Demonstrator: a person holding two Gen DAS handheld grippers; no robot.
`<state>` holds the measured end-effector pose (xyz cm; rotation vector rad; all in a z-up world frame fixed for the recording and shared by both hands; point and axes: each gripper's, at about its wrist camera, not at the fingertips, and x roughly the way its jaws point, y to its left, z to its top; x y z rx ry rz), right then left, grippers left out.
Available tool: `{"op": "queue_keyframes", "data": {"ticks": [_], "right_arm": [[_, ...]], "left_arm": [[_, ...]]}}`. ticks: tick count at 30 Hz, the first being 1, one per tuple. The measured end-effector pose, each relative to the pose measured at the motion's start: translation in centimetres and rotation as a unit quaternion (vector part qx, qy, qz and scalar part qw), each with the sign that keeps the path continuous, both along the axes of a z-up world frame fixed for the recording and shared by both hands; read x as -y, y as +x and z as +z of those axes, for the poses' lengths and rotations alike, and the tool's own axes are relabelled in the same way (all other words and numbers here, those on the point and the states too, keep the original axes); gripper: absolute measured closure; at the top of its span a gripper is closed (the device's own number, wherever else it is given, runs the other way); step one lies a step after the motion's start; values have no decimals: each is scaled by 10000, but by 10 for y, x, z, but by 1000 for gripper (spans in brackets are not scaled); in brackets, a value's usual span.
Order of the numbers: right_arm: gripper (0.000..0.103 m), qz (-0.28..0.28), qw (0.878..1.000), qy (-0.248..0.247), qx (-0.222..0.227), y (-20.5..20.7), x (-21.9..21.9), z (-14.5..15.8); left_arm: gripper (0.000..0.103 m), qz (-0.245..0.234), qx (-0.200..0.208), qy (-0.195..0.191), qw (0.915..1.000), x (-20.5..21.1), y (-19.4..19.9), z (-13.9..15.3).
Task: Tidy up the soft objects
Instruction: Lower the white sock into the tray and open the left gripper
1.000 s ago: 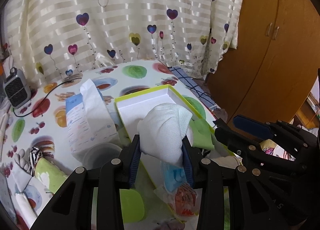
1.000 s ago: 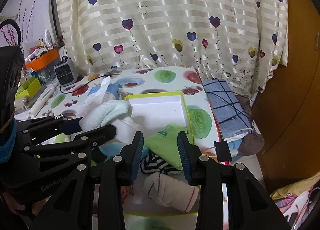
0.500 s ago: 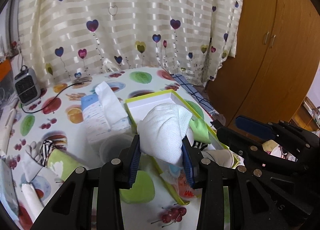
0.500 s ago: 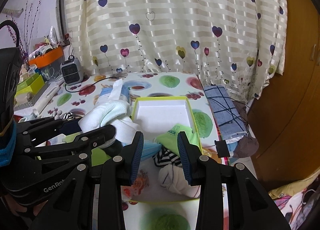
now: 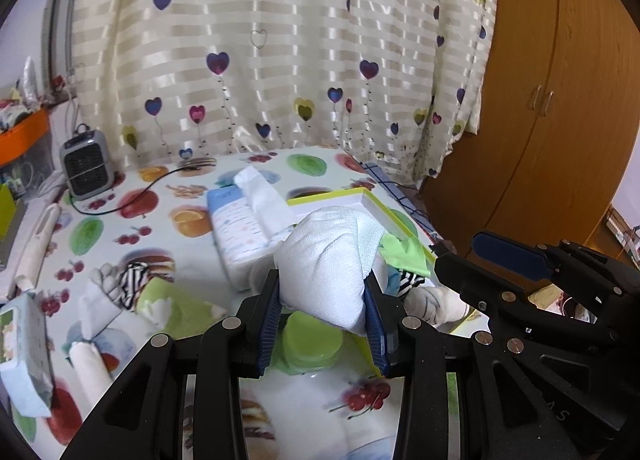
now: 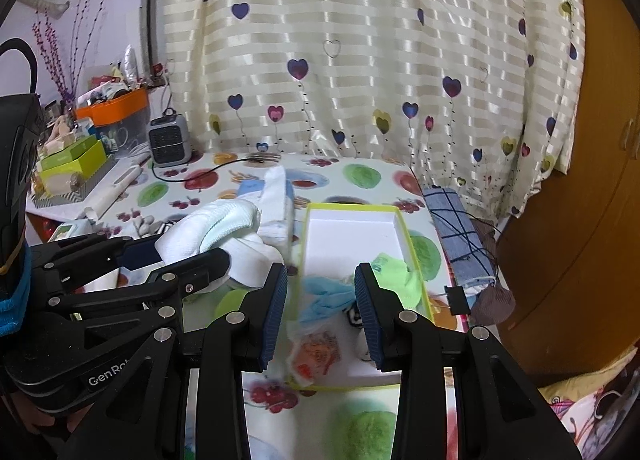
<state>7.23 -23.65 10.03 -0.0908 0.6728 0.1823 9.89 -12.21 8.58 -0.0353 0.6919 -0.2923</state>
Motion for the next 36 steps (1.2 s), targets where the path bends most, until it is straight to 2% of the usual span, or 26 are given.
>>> {"op": "queue_keyframes", "data": {"ticks": [13,36], "right_arm": [[66,358,9992,-154,111,-21,-41,5],[66,803,9966,-190,21,-25,-79,-7]], "left_arm": [[67,359,63,-74,9993,-41,-27,3],[67,834,-7,-85,9965,-80,-42,-11]]}}
